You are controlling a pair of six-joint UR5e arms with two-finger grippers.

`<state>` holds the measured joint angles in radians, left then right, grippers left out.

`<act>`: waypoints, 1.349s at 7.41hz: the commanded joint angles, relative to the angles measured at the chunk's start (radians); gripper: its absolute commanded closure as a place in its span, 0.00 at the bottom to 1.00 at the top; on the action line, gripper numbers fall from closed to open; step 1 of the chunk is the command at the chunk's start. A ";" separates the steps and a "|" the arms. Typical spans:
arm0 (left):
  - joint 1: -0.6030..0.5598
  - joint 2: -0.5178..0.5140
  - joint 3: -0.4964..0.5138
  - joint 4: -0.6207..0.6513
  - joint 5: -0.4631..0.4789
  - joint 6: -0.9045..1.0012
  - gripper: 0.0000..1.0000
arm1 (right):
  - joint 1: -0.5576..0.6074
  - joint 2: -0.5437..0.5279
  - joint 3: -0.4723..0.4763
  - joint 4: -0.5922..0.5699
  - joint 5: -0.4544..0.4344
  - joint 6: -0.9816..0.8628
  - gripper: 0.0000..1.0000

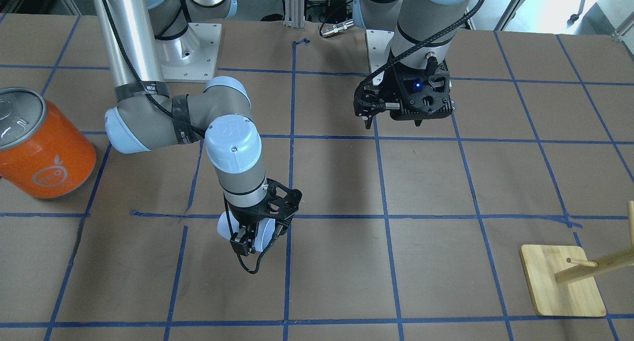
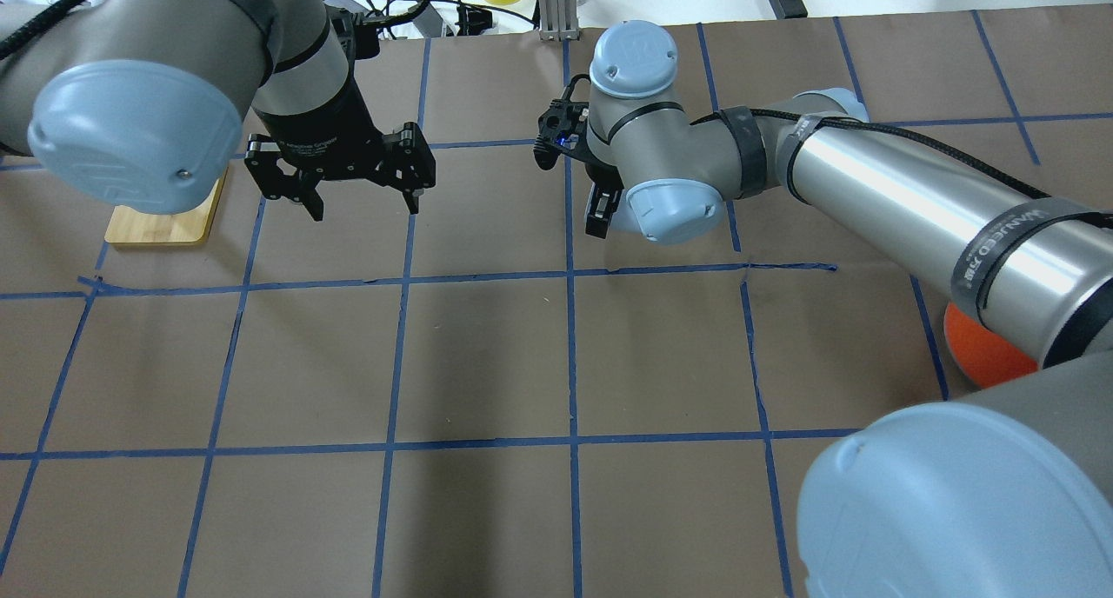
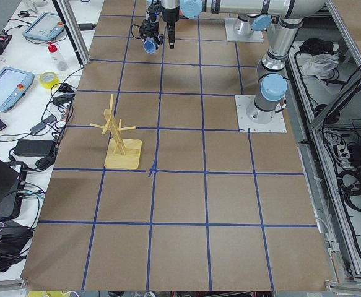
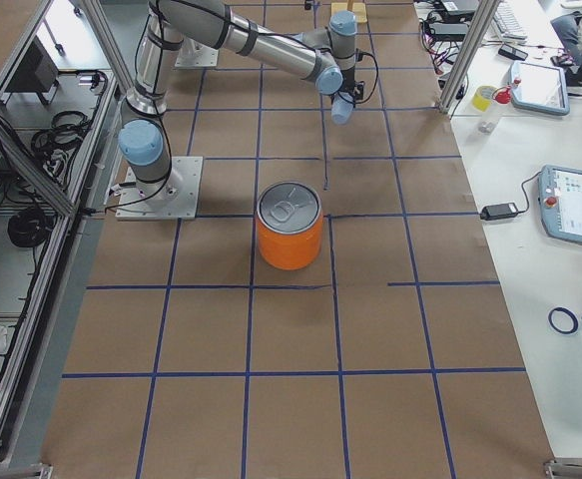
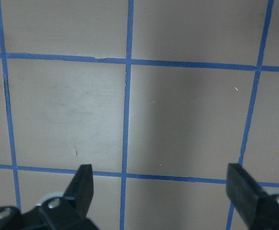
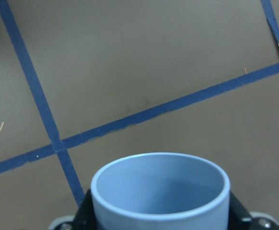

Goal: Flip cup
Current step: 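Lower the cup with the right gripper near the left gripper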

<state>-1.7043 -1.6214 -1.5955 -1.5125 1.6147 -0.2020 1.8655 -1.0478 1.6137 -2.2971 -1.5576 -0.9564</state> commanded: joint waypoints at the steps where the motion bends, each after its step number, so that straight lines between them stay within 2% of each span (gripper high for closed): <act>1: 0.000 0.003 -0.006 0.000 0.001 -0.001 0.00 | 0.030 0.023 -0.003 -0.013 0.001 0.002 1.00; 10: 0.008 0.009 -0.004 0.002 -0.001 0.021 0.00 | 0.131 0.063 -0.011 -0.056 -0.019 0.025 1.00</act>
<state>-1.7013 -1.6177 -1.6015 -1.5110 1.6147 -0.1858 1.9732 -0.9881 1.6018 -2.3508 -1.5665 -0.9416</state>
